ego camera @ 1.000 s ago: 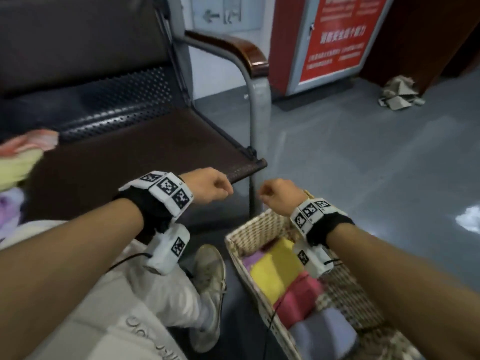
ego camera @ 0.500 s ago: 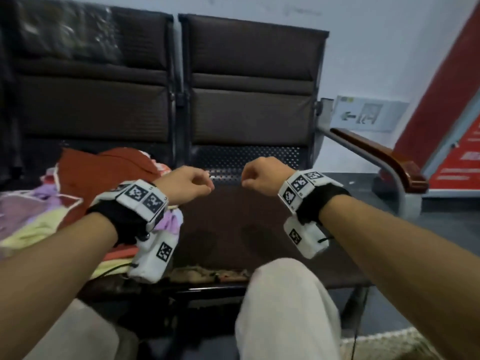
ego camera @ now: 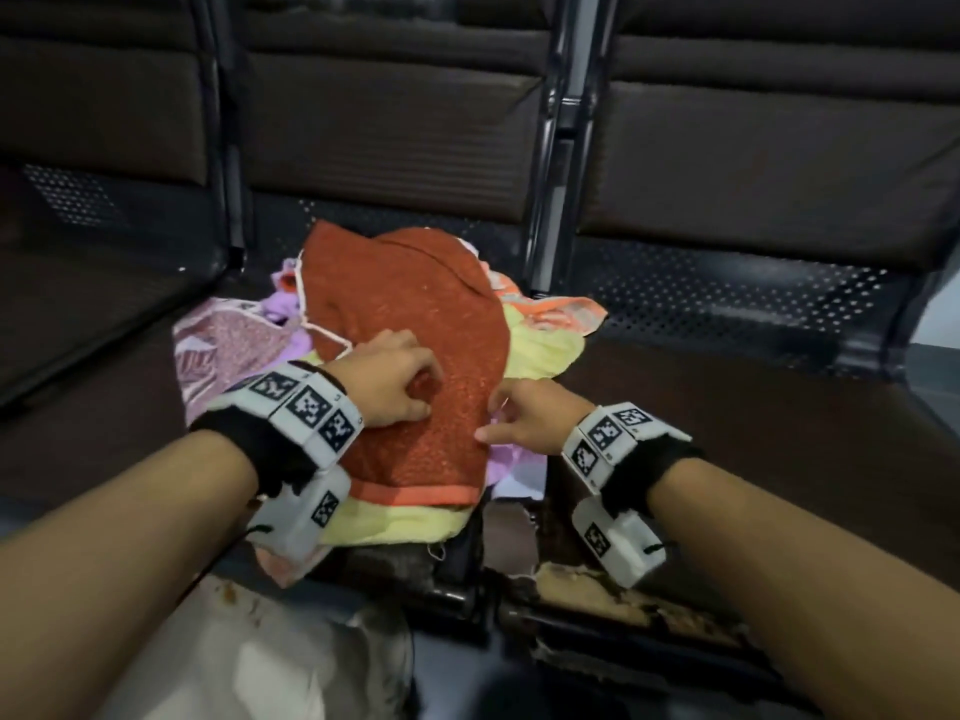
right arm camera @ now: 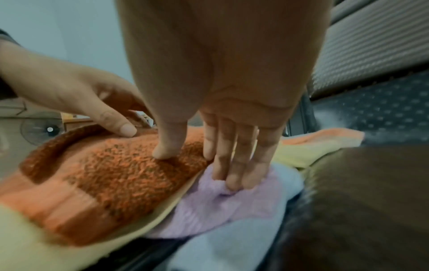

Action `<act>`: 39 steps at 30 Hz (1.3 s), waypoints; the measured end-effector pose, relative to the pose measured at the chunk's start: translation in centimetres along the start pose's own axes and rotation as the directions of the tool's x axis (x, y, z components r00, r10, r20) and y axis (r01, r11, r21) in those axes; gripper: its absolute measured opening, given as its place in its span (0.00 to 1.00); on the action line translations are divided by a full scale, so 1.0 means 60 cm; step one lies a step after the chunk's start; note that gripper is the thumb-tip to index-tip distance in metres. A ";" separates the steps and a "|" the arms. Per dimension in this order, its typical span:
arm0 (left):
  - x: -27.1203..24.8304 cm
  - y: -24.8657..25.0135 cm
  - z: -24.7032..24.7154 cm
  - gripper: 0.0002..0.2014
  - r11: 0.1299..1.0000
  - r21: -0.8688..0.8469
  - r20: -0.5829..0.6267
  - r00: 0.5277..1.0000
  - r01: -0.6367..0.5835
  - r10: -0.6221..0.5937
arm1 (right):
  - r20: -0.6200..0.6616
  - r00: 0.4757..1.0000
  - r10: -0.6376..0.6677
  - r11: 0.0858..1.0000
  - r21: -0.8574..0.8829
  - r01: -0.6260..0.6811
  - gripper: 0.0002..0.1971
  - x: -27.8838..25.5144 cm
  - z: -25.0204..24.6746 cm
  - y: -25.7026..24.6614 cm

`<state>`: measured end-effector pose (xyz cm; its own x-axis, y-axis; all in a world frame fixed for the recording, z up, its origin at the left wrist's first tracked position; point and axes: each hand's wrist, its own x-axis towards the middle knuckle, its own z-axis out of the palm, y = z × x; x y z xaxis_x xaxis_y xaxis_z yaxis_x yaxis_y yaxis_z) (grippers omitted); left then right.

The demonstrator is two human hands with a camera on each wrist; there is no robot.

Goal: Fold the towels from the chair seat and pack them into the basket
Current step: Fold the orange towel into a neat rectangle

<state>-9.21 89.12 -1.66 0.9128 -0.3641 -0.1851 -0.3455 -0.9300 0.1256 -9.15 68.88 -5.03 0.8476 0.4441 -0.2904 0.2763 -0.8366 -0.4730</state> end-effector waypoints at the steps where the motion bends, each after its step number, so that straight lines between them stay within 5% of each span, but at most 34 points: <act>1: 0.001 -0.004 0.000 0.24 1.000 0.020 -0.013 1.000 0.024 -0.023 | -0.010 1.000 0.015 1.000 0.021 -0.015 0.21 0.009 0.011 -0.002; 5: 0.000 0.005 0.010 0.17 0.995 0.092 -0.001 0.999 -0.040 0.040 | -0.164 0.985 0.053 0.983 0.182 -0.023 0.07 0.026 0.022 -0.005; 8: -0.005 0.023 0.011 0.07 0.993 0.109 -0.063 0.997 -0.034 0.041 | -0.199 0.980 -0.001 0.989 0.144 0.030 0.06 0.006 0.008 -0.012; 14: -0.013 0.072 -0.021 0.04 0.976 -0.214 -0.191 0.982 -0.031 -0.011 | -0.330 0.937 -0.118 0.989 0.047 0.141 0.08 -0.085 -0.053 0.005; 20: -0.012 0.189 -0.045 0.03 0.817 -0.506 -0.466 0.885 -0.278 0.012 | -0.543 0.839 0.033 0.937 0.310 0.164 0.05 -0.166 -0.104 0.065; 22: -0.003 0.211 -0.051 0.02 0.752 -0.586 -0.460 0.888 -0.303 -0.001 | -0.585 0.810 0.043 0.894 0.384 0.230 0.07 -0.185 -0.105 0.070; 24: 0.005 0.223 -0.056 0.02 0.675 -0.667 -0.442 0.897 -0.316 -0.016 | -0.522 0.853 -0.006 0.869 0.419 0.263 0.09 -0.198 -0.099 0.066; 28: 0.020 0.228 -0.063 0.03 0.537 -0.748 -0.473 0.881 -0.390 -0.020 | -0.506 0.852 -0.136 0.952 0.172 0.254 0.09 -0.207 -0.097 0.066; 31: 0.034 0.232 -0.058 0.06 0.472 -0.782 -0.467 0.884 -0.408 -0.009 | -0.580 0.808 -0.100 0.861 0.356 0.362 0.09 -0.217 -0.120 0.079; 33: 0.043 0.235 -0.047 0.08 0.498 -0.766 -0.442 0.895 -0.407 0.050 | -0.630 0.776 -0.020 0.768 0.488 0.416 0.09 -0.224 -0.138 0.094; 39: 0.066 0.222 -0.010 0.24 0.844 -0.376 -0.287 0.914 -0.383 0.287 | -0.639 0.709 0.297 0.405 0.757 0.512 0.11 -0.242 -0.177 0.154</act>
<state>-10.06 75.35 -0.13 0.7977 -0.5850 0.1469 -0.5593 -0.6264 0.5429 -14.10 51.31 3.62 0.9729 -0.1387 0.1850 0.2032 0.1314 -0.9703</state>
